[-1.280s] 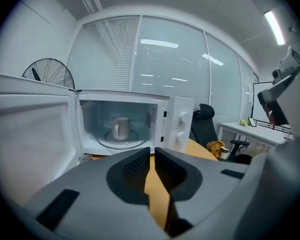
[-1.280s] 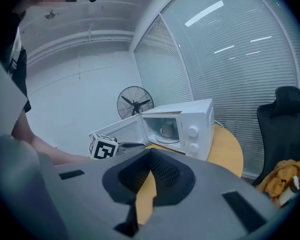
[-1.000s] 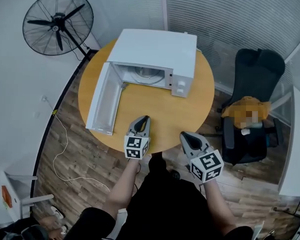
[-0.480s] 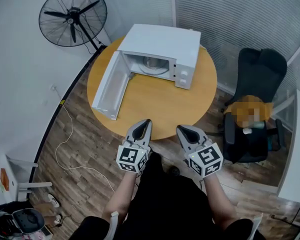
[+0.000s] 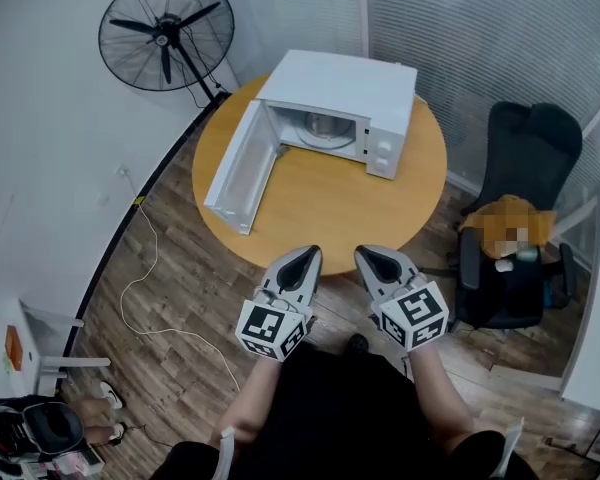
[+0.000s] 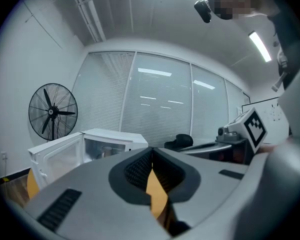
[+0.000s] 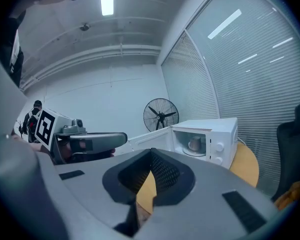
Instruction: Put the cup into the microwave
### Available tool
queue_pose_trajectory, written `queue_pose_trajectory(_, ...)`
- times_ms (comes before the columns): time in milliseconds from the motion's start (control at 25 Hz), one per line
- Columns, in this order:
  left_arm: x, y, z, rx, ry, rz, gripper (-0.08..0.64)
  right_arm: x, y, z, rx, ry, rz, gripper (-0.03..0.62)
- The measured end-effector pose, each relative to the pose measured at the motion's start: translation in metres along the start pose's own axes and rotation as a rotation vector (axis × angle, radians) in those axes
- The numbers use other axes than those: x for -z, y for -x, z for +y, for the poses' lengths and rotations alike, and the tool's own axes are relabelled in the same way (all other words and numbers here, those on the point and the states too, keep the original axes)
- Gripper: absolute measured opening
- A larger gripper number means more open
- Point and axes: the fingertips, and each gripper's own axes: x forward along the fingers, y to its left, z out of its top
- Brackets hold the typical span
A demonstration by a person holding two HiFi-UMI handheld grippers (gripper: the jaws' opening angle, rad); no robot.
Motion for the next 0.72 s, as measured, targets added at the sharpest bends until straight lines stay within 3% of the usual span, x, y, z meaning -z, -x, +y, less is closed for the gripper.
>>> queue_pose_trajectory(720, -0.003, 0.029, 0.009, 0.027, -0.001, -0.004, -0.002, 0.000, -0.006, 0.030, 0.000, 0.017, 0.012, 0.008)
